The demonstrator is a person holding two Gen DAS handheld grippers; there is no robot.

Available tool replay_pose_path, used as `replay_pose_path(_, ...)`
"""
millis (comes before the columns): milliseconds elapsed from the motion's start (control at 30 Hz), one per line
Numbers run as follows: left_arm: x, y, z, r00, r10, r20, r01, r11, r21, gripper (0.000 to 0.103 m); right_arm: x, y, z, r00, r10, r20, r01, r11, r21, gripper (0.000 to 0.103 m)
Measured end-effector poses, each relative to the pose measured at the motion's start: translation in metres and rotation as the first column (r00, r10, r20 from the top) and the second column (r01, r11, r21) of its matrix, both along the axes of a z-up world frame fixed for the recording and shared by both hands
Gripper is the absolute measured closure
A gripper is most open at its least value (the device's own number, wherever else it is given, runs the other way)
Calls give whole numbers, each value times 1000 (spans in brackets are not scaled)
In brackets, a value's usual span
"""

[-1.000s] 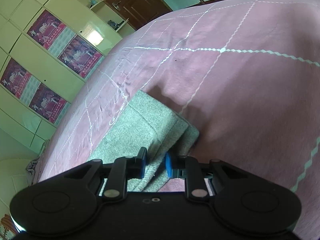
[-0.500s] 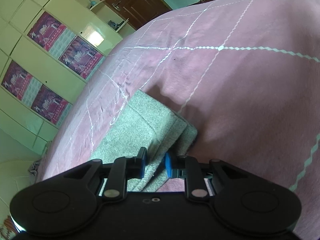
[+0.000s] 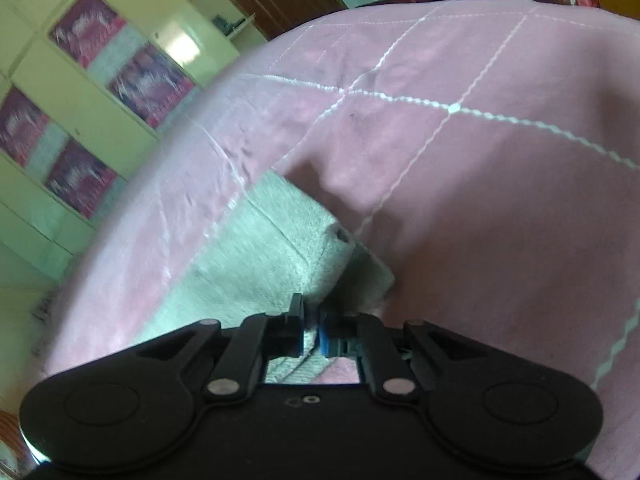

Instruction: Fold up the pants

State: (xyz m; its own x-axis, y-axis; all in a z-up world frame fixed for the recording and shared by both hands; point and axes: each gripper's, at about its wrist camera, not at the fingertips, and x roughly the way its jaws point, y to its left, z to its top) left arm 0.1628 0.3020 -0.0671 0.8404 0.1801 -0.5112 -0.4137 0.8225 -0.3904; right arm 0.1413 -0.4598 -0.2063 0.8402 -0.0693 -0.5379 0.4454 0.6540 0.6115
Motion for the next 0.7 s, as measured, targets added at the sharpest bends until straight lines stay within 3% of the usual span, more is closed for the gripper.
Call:
replay_pose_path(100, -9, -1, 6, 997, 64, 49, -66, 997, 48, 89, -18, -1, 8, 999, -14, 50, 14, 1000, 1, 89)
replay_pose_path(167, -5, 2, 7, 999, 32, 42, -33, 999, 26, 89, -28, -6, 8, 996, -36, 76, 35, 999, 22, 88)
replay_pose_path(333, 7, -10, 1, 1000, -26, -2, 26, 1000, 11, 89, -19, -17, -1, 996, -44, 80, 37, 995, 87, 71)
replay_pose_path(367, 8, -12, -1, 999, -34, -10, 34, 999, 2, 89, -14, -18, -5, 997, -36, 61, 30, 995, 96, 72)
replay_pose_path(433, 10, -18, -7, 998, -48, -33, 47, 999, -7, 89, -5, -13, -5, 999, -41, 31, 39, 997, 71, 94)
replay_pose_path(600, 11, -26, -13, 993, -86, -78, 88, 996, 28, 89, -12, -3, 10, 998, -31, 58, 32, 999, -3, 95)
replay_pose_path(667, 14, -28, -16, 988, -100, -114, 104, 994, 28, 89, -8, -8, 2, 999, -35, 0, 35, 999, 2, 93)
replay_pose_path(700, 15, -30, -17, 985, -116, -124, 120, 992, 26, 89, -7, -12, -2, 1000, -30, -5, 30, 999, 21, 84)
